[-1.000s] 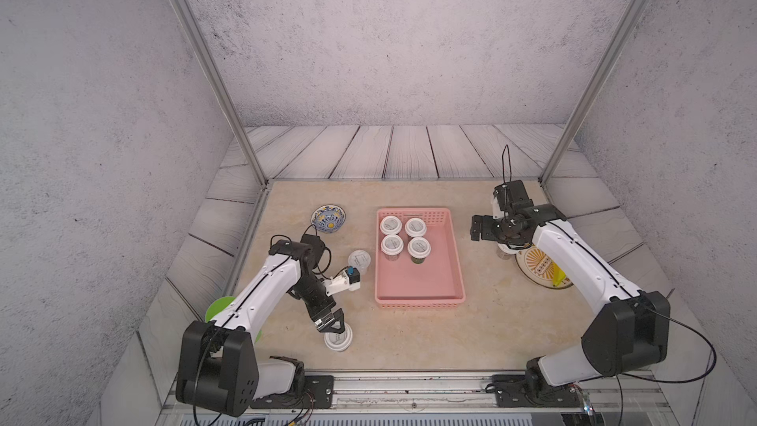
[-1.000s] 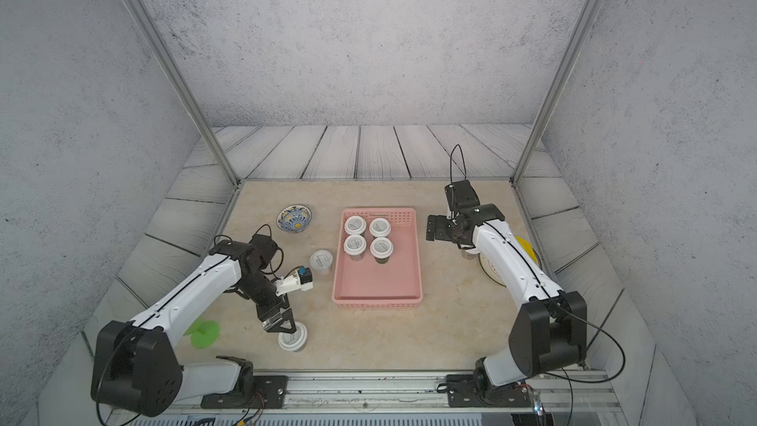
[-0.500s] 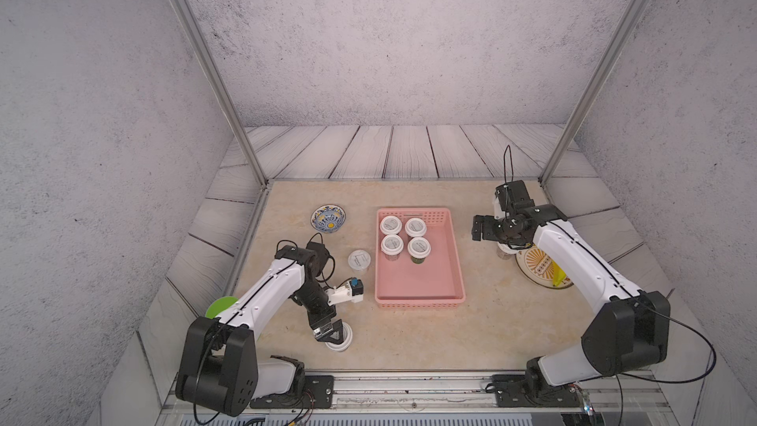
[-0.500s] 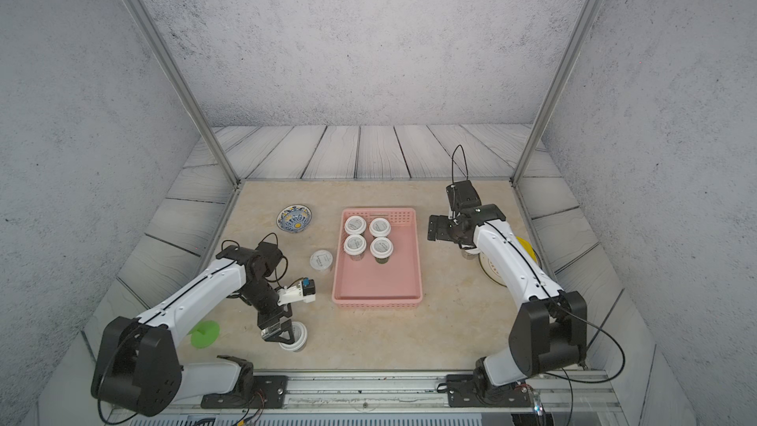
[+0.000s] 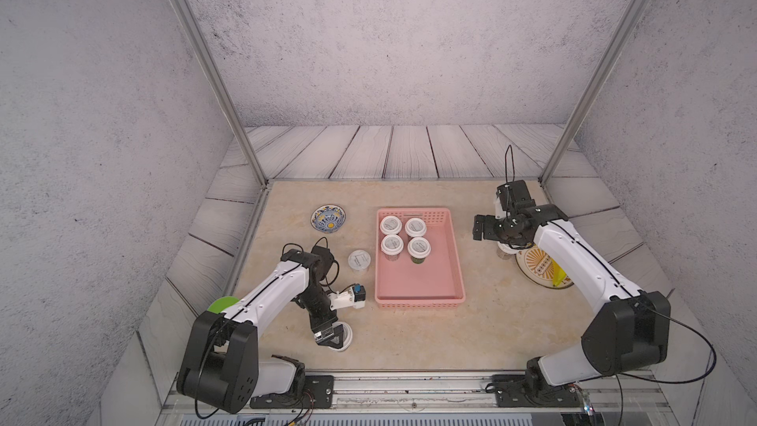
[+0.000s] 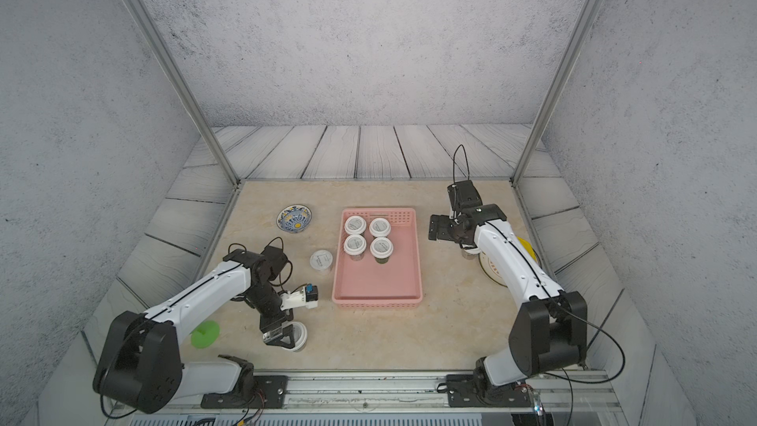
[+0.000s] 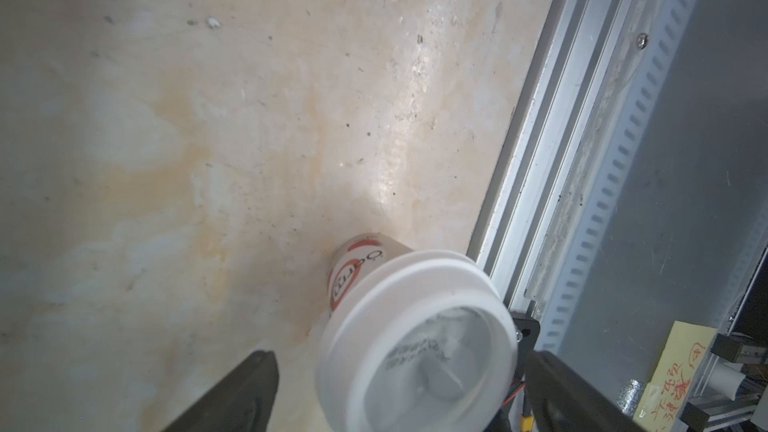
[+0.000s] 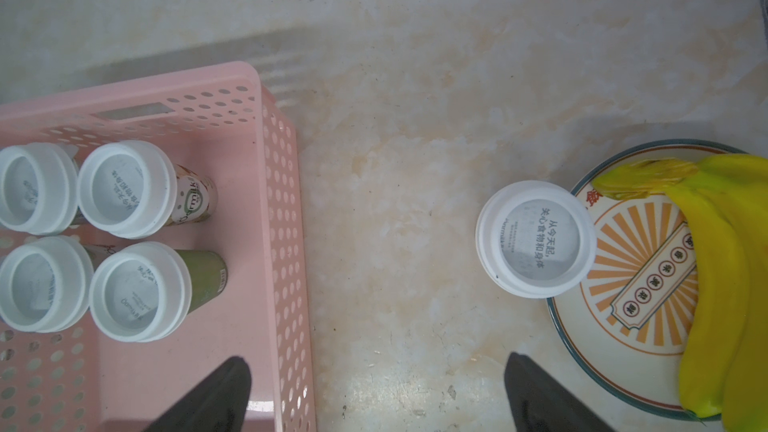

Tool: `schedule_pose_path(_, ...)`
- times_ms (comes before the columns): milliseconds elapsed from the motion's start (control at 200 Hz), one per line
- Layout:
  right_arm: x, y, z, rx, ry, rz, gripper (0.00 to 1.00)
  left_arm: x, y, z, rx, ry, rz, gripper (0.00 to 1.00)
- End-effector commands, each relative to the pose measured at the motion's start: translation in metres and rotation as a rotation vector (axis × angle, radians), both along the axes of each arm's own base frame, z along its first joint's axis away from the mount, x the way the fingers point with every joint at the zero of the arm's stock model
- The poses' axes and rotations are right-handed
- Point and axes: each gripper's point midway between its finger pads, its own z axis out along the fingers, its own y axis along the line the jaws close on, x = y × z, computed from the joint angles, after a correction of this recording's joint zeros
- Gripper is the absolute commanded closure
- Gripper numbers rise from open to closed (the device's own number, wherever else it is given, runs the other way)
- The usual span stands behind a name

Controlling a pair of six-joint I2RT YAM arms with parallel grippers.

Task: Put the yogurt in the basket
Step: Pick up the yogurt from the center of the board.

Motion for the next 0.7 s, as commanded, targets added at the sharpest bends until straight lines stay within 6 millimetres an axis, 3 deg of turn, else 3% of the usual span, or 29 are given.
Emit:
schedule_pose_path(0,-0.0024,-0.0029,0.0003,-0.002,-0.001,-0.009,0.00,-0.0083,0.0014,-0.0047,0.015,0.028,-0.011,0.02)
schedule_pose_path(435,-0.0022,-0.0030,-0.0012,0.000,0.003,-0.010,0.00,-0.0078,0.0004,-0.0101,0.026,0.024,-0.008,0.00)
schedule_pose_path(696,-0.0020,-0.0031,-0.0022,0.001,0.007,-0.010,0.00,-0.0077,0.0001,-0.0121,0.029,0.028,-0.006,0.05)
